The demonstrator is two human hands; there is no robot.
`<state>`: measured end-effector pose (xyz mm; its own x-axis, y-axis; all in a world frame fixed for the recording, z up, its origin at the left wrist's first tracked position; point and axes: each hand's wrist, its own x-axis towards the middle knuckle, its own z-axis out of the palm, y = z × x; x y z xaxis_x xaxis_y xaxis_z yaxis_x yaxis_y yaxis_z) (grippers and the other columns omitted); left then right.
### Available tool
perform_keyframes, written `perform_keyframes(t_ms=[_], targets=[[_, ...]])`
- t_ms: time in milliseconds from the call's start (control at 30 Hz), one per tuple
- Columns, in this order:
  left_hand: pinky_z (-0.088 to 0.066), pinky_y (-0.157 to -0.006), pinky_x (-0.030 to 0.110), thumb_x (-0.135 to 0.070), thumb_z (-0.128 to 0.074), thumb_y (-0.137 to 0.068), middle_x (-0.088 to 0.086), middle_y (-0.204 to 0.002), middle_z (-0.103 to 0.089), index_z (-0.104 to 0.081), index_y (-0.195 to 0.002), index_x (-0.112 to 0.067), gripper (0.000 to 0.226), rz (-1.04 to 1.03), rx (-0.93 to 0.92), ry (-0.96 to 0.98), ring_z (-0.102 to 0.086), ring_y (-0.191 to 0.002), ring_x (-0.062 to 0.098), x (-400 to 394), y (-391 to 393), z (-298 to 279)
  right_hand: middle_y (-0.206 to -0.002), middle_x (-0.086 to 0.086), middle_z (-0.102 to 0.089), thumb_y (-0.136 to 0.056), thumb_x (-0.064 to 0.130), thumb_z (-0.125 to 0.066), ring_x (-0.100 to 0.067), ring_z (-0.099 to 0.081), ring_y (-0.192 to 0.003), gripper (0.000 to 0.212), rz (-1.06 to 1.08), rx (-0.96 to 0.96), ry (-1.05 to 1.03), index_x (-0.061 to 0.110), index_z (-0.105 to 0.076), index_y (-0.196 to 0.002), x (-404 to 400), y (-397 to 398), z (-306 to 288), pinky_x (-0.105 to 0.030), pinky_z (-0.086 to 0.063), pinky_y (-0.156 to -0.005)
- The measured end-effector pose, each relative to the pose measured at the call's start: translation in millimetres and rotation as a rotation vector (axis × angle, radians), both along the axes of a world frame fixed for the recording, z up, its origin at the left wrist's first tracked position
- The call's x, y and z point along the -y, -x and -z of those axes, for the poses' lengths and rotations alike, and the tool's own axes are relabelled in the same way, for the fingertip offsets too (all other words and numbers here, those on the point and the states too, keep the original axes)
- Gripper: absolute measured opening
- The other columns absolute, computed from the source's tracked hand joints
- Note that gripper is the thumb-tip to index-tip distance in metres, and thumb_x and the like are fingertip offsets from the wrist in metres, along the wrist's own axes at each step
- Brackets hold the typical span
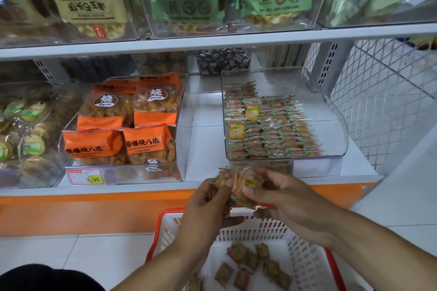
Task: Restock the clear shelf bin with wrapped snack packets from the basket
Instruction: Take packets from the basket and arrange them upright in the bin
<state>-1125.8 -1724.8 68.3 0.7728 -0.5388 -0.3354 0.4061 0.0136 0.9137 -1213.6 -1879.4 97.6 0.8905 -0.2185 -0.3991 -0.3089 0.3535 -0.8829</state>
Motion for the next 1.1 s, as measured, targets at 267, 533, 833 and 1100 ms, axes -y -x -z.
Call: perform_keyframes(t_ms=[267,533,833,1100], targets=[[-0.062,-0.071,0.045,-0.047,-0.060,-0.089,0.024,-0.083,-0.066,-0.076,-0.099,-0.017,0.036,0.087,-0.006,0.054,-0.068,-0.087,0.034,-2.0,-5.5,-4.0,-0.111,-0.012,-0.075,-0.073,0.005,-0.077,-0.024,-0.074,-0.090,0.053,0.033,0.015,-0.120,0.007,-0.064,-0.124,12.1,-2.1,-7.5,-0.029,-0.058,-0.065],[-0.063,-0.067,0.041,-0.024,-0.066,-0.093,0.006,-0.071,-0.053,-0.070,-0.077,-0.018,0.018,0.048,0.217,0.086,-0.063,-0.066,0.014,2.4,-8.4,-14.8,-0.122,-0.016,-0.071,-0.076,-0.003,-0.074,-0.029,-0.071,-0.110,0.056,-0.067,0.044,-0.108,0.005,-0.061,-0.130,24.4,-6.2,-21.8,-0.032,-0.060,-0.082],[-0.063,-0.065,0.038,-0.027,-0.060,-0.100,0.001,-0.094,-0.076,-0.075,-0.102,-0.021,0.016,0.019,0.364,0.080,-0.074,-0.088,0.016,17.2,-32.4,-44.2,-0.114,-0.006,-0.075,-0.065,-0.001,-0.084,-0.021,-0.070,-0.109,0.060,0.079,0.179,0.322,0.019,-0.070,-0.119,80.7,-55.8,-45.2,-0.026,-0.054,-0.094],[-0.062,-0.059,0.034,-0.020,-0.062,-0.098,0.001,-0.086,-0.075,-0.075,-0.095,-0.019,0.013,0.043,0.379,0.060,-0.073,-0.077,0.014,29.5,-39.7,-40.4,-0.116,-0.003,-0.063,-0.070,0.015,-0.091,-0.021,-0.065,-0.096,0.066,0.181,0.059,0.828,0.029,-0.061,-0.128,105.2,-112.9,-8.6,-0.033,-0.058,-0.081]])
